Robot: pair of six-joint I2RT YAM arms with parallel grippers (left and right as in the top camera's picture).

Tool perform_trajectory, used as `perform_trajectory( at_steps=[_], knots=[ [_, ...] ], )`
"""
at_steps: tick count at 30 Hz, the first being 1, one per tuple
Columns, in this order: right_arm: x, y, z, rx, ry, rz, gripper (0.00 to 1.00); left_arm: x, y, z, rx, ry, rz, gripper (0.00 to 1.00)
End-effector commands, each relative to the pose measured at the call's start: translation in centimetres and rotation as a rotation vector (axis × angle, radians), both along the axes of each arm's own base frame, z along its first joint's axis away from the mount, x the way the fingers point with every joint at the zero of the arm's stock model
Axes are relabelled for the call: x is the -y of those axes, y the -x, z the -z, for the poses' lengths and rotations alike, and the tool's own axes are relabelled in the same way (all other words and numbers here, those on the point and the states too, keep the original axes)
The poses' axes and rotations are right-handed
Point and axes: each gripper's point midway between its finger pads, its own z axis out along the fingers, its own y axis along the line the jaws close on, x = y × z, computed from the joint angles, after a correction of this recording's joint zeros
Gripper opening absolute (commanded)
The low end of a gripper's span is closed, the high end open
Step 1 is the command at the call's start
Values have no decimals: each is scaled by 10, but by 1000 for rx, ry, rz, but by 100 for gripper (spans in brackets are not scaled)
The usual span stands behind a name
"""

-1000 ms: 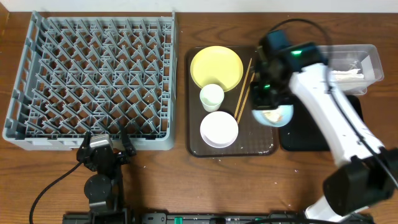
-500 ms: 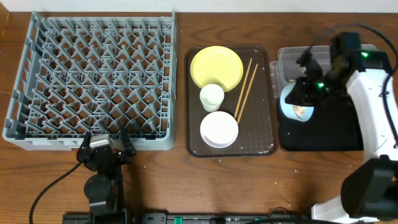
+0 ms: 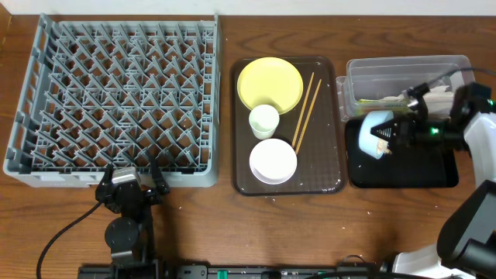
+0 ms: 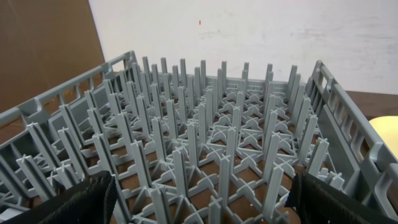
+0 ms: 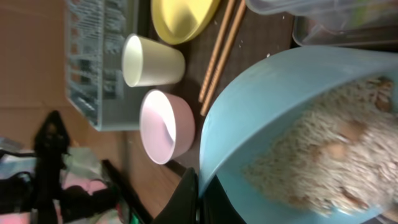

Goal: Sort waste into correct bins and load items into the dishwasher
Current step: 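Carry the blue bowl right and tip the rice onto the black tray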

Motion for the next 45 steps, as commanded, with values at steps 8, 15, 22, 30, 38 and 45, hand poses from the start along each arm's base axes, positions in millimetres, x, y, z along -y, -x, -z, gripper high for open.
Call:
perform_trajectory(
  at_steps=[8,15,22,30,38,45],
  knots=[
    [27,4,-20,152,-308,181,1,-3,2,17,-56,-4,-17,92],
    [43,7,-35,191,-424,265,1,-3,2,17,-56,-4,-17,92],
    [51,6,-45,181,-501,316,1,-3,2,17,-56,-4,-17,92],
    [60,6,-57,142,-609,378,1,-3,2,17,-56,-4,-17,92],
    [71,7,-58,82,-655,436,1,-3,2,17,-56,-4,-17,92],
    [78,10,-60,56,-682,477,1,-3,2,17,-56,-4,-17,92]
  ],
)
